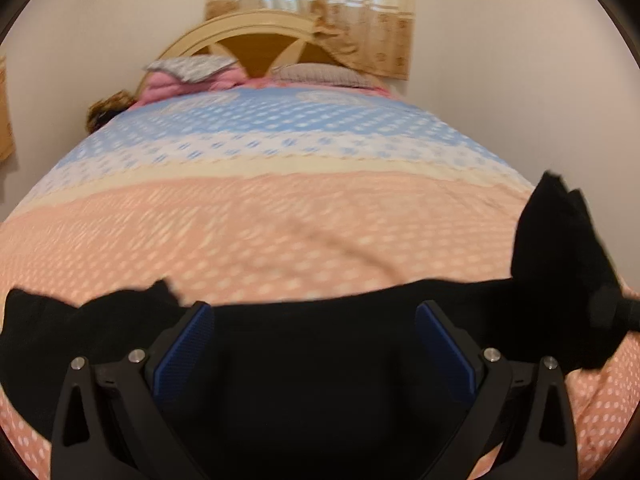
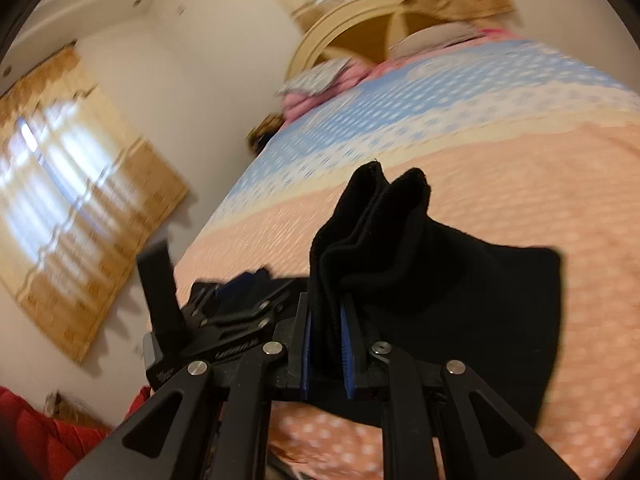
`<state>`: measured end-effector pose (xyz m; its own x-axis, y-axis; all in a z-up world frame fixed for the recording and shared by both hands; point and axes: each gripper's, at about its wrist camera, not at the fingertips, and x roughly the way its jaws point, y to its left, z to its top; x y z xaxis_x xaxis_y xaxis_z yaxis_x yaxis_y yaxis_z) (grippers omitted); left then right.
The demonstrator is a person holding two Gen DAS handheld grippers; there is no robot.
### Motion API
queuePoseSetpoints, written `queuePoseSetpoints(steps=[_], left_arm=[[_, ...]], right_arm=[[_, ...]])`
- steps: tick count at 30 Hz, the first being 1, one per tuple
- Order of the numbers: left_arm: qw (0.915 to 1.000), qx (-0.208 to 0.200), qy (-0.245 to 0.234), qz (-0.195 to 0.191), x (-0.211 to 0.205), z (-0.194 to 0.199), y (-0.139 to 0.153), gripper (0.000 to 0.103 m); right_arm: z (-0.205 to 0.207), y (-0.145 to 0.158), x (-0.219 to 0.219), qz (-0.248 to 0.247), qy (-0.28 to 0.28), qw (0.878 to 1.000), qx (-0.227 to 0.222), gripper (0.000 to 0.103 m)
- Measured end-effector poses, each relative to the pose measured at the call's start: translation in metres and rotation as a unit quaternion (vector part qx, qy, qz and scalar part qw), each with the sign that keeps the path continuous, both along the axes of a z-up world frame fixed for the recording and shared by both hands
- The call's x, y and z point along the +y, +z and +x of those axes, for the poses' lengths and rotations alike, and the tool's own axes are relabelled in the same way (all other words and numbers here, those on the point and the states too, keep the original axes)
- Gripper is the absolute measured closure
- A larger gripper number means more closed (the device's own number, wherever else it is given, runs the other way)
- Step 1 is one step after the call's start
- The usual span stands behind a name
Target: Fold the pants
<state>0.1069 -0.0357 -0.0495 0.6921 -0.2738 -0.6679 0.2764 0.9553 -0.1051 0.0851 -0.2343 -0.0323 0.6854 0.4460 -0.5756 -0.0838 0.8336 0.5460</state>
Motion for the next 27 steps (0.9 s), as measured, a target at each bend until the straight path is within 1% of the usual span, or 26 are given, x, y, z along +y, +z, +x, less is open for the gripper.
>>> queuePoseSetpoints(steps=[2, 4, 6, 7, 10, 12, 15, 16, 18, 19, 20, 21, 23, 24, 25, 26, 27], left_arm=[[0.9998, 0.014, 0.013, -0.003, 0.011, 0.004, -0.009, 0.000], [0.9996, 0.021, 0.021, -0.003, 0.021, 0.003, -0.016, 0.000], [0.9994, 0.023, 0.026, 0.002, 0.025, 0.004, -0.021, 0.000], [0.9994, 0.021, 0.028, 0.004, 0.027, 0.003, -0.022, 0.000], [0.9992, 0.023, 0.032, 0.003, 0.026, 0.007, -0.026, 0.000], [0.9992, 0.023, 0.033, 0.002, 0.030, 0.006, -0.024, 0.000], [0.9992, 0.023, 0.033, 0.006, 0.030, 0.006, -0.024, 0.000], [0.9992, 0.022, 0.034, 0.006, 0.031, 0.006, -0.023, 0.000], [0.9992, 0.016, 0.037, 0.008, 0.033, 0.006, -0.020, 0.000], [0.9992, 0.011, 0.039, 0.008, 0.034, 0.006, -0.016, 0.000], [0.9992, 0.008, 0.039, 0.007, 0.035, 0.005, -0.013, 0.000], [0.9993, -0.001, 0.038, 0.006, 0.034, 0.004, -0.008, 0.000], [0.9992, -0.025, 0.030, 0.005, 0.030, 0.001, 0.005, 0.000], [0.9990, -0.040, 0.021, 0.004, 0.025, -0.003, 0.013, 0.000], [0.9989, -0.046, 0.013, 0.001, 0.021, -0.005, 0.017, 0.000], [0.9987, -0.050, -0.001, -0.004, 0.015, -0.006, 0.020, 0.000], [0.9984, -0.053, -0.018, -0.009, 0.005, -0.008, 0.023, 0.000]], right_arm=[[0.010, -0.014, 0.025, -0.019, 0.028, 0.999, 0.011, 0.090], [0.019, -0.036, 0.054, -0.063, 0.056, 0.996, 0.030, 0.090], [0.021, -0.054, 0.072, -0.108, 0.069, 0.991, 0.035, 0.090], [0.023, -0.061, 0.078, -0.123, 0.072, 0.989, 0.035, 0.090], [0.025, -0.074, 0.080, -0.127, 0.061, 0.990, 0.033, 0.090], [0.021, -0.078, 0.067, -0.126, 0.054, 0.990, 0.026, 0.090], [0.021, -0.080, 0.078, -0.146, 0.050, 0.988, 0.014, 0.089], [0.020, -0.083, 0.083, -0.151, 0.050, 0.987, 0.009, 0.086], [0.014, -0.083, 0.089, -0.144, 0.051, 0.988, 0.003, 0.073], [0.012, -0.081, 0.088, -0.108, 0.064, 0.992, 0.002, 0.056], [0.010, -0.078, 0.089, -0.085, 0.073, 0.994, 0.002, 0.048], [0.006, -0.072, 0.086, -0.041, 0.094, 0.995, 0.002, 0.048], [-0.004, -0.062, 0.081, 0.001, 0.125, 0.992, -0.001, 0.048], [-0.013, -0.051, 0.075, 0.002, 0.127, 0.992, -0.017, 0.048], [-0.024, -0.037, 0.064, -0.023, 0.107, 0.993, -0.043, 0.052], [-0.032, -0.026, 0.051, -0.050, 0.081, 0.994, -0.061, 0.063], [-0.035, -0.017, 0.037, -0.072, 0.057, 0.994, -0.066, 0.069]])
